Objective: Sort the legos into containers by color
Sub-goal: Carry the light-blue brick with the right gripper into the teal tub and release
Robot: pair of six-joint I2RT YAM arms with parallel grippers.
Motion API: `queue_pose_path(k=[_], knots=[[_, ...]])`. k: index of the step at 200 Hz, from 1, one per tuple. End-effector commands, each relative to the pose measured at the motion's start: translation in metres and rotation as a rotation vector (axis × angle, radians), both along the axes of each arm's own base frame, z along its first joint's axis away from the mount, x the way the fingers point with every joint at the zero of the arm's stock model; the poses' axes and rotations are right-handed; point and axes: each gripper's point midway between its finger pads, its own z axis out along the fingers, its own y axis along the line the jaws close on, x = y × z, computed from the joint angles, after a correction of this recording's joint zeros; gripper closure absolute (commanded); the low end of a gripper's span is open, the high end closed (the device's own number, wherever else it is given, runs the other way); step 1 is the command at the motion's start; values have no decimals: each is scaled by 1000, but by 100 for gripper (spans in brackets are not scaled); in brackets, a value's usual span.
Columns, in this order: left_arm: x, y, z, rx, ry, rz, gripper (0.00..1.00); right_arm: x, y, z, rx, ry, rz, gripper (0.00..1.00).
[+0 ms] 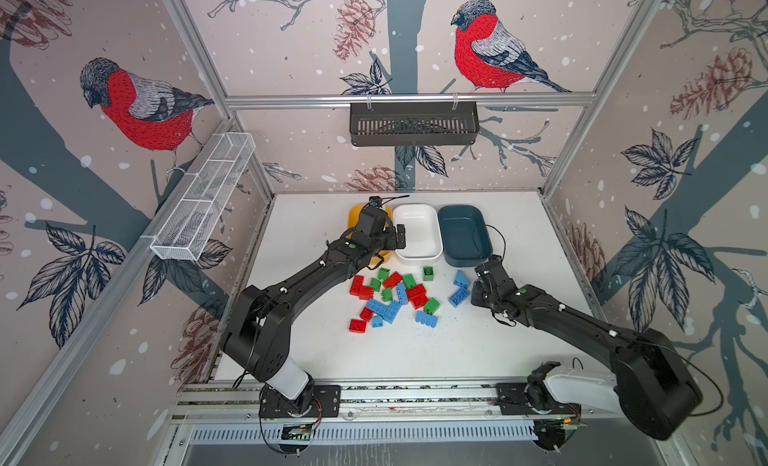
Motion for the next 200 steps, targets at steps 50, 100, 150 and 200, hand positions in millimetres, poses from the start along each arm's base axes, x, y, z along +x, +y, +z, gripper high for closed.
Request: queue_pose_path(k=[50,100,150,200], knots=[[-13,23,-9,32,41,88,2,96,18,67,58,-266,14,71],[-34,21,-29,2,133,57,2,154,22,51,60,-207,93,69],[-67,13,-61,21,260,-17,2,186,24,39,0,-146,94,53],[-85,12,-68,28,253,-12,2,167,30,49,2,-147,110,36]])
